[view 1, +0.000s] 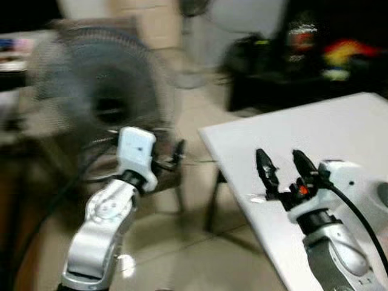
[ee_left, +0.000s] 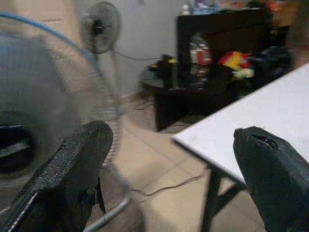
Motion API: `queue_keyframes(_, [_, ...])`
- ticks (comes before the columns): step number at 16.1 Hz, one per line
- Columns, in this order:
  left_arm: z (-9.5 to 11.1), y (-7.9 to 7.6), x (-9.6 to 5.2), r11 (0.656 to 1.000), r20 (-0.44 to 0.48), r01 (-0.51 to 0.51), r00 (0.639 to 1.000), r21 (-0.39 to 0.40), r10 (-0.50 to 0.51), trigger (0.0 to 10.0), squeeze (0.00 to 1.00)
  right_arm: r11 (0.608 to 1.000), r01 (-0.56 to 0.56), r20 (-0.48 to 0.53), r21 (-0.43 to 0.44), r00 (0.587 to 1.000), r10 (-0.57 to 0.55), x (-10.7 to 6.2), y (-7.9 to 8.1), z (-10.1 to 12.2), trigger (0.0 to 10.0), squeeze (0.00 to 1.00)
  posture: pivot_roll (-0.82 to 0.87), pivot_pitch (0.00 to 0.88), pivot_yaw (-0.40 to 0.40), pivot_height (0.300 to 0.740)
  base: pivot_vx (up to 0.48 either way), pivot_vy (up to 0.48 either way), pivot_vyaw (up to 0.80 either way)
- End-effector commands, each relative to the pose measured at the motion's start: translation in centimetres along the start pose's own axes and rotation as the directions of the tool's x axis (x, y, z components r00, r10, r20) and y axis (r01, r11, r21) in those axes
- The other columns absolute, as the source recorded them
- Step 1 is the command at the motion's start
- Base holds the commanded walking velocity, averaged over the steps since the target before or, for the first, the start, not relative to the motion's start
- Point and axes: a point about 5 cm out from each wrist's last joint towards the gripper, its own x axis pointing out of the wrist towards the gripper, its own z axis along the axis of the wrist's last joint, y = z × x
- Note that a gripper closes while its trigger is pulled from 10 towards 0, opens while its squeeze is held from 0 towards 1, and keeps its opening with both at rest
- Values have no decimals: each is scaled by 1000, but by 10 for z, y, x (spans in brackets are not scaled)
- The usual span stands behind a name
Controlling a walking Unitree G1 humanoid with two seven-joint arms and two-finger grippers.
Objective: Setting the table
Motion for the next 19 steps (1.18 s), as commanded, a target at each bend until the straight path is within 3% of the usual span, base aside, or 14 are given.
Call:
queue_keyframes(1, [3,6,-2,1000,2,-16,1000,14,16,10000,0,1000,-3,1,15,1000,3,1,1,0,10000,1000,26,0,3,740,0,0,800])
queue_keyframes(12, [2,8,-2,1000,-10,-22,1000,19,22,10000,0,996,70,-24,51,997,-69,1,-11,-7,10000,1000,32,0,2,740,0,344,698])
queue_keyframes(13, [1,9,-2,1000,-13,-22,1000,21,22,10000,0,995,92,-38,48,995,-90,1,-14,-8,10000,851,32,0,1,740,0,345,0])
queue_keyframes(14, [1,9,-2,1000,-15,-22,1000,22,22,10000,0,993,107,-48,39,993,-105,1,-15,-9,10000,510,31,0,1,740,0,345,0])
queue_keyframes(15, [1,9,-2,1000,-15,-22,1000,22,22,10000,0,993,113,-51,35,993,-111,1,-16,-10,10000,510,31,0,1,740,0,345,0])
queue_keyframes(16, [1,9,-2,1000,-17,-23,1000,21,24,10000,0,990,138,-55,3,989,-137,1,-19,-10,10000,0,32,0,0,740,0,349,0])
queue_keyframes(18, [1,9,-2,999,-18,-25,1000,20,25,10000,0,987,153,-47,-56,987,-156,3,-22,-9,10000,0,33,0,-1,740,0,347,0])
queue_keyframes(19, [1,9,-2,999,-19,-25,1000,20,25,10000,0,988,106,-10,-112,994,-108,5,-20,-5,10000,0,32,0,-2,740,0,345,0])
